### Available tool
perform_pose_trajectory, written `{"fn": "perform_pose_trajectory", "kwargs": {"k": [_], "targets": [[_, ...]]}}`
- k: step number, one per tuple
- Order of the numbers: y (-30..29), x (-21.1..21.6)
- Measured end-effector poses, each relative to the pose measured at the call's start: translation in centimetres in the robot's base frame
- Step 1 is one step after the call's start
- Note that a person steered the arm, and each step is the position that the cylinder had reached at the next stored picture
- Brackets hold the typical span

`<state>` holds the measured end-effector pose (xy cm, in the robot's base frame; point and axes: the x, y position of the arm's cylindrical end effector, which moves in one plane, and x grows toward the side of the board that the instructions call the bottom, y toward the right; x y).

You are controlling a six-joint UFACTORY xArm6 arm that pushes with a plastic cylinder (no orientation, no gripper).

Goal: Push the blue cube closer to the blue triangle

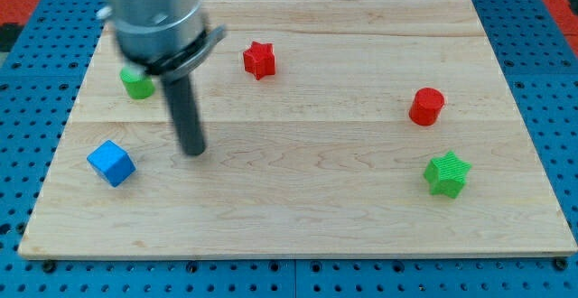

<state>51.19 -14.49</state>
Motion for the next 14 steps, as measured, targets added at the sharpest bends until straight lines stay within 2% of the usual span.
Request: {"fn": "perform_pose_trajectory", "kwargs": {"k": [1, 2, 4, 6, 9, 11, 12, 13, 14], "targets": [[-6.6, 2.3], [-9.0, 3.5], [-7.3, -3.2], [-10.5, -9.9], [-7.0, -18.6], [-11.3, -16.0], [-15.9, -16.7], [-15.7, -20.4], [-13.8, -21.5]]}}
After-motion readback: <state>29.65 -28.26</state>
